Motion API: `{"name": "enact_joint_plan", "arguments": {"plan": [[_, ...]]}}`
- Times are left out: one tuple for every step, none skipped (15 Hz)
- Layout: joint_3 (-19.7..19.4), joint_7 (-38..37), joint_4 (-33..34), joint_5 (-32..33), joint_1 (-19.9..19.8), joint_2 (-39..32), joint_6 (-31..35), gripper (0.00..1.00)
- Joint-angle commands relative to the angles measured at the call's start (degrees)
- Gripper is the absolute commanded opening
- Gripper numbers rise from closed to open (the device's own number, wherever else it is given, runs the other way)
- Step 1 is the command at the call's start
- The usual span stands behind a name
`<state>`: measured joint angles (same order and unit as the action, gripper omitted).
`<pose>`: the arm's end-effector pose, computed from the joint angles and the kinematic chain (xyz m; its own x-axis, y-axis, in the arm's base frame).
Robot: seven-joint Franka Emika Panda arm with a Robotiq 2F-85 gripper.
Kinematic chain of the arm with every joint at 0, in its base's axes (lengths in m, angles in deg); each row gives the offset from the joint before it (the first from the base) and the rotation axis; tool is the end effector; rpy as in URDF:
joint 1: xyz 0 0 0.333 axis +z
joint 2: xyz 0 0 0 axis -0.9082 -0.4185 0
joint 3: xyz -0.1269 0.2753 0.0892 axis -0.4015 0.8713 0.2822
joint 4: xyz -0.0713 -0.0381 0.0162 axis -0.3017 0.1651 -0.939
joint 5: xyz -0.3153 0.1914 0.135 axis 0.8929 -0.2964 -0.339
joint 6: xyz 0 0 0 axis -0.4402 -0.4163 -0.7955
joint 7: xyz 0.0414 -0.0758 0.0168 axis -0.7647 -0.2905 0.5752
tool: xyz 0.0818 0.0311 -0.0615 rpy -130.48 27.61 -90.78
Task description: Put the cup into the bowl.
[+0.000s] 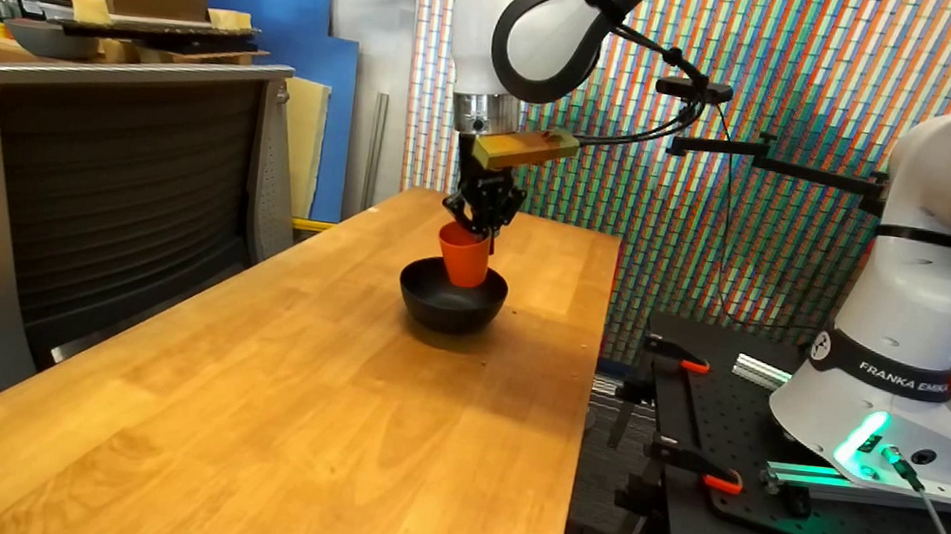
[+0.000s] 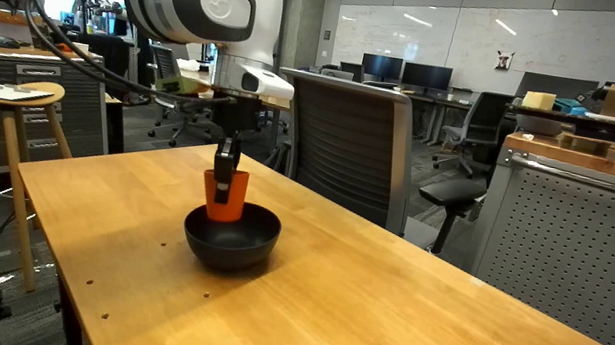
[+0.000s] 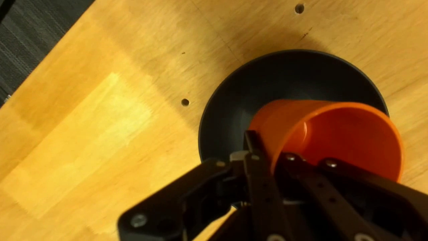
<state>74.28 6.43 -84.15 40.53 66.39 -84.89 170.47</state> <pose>0.5260 -0.0271 0.2688 0.7532 -0.6558 -0.0510 -0.6456 -0.7518 0.1339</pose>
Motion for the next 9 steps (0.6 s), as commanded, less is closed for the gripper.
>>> {"name": "enact_joint_plan", "arguments": {"plan": [[-0.2,1.4,4.2,-1.4,-0.2,-4.6,1.7,0.05],[-0.2,1.9,5.0,-2.0,-0.4,-5.7,1.9,0.07],[-0.2,2.2,5.7,-2.8,-0.4,-6.7,2.2,0.31],[-0.2,2.8,6.3,-3.6,-0.6,-7.6,2.2,0.32],[-0.1,3.3,6.9,-4.6,-0.6,-8.4,2.1,0.33],[0.0,3.8,7.4,-5.3,-0.6,-9.0,2.1,0.39],[0.0,4.2,7.7,-5.9,-0.5,-9.4,1.8,0.45],[0.0,4.9,7.9,-6.5,-0.6,-9.5,1.7,0.55],[0.0,5.3,8.1,-7.1,-0.6,-9.6,1.6,0.62]]}}
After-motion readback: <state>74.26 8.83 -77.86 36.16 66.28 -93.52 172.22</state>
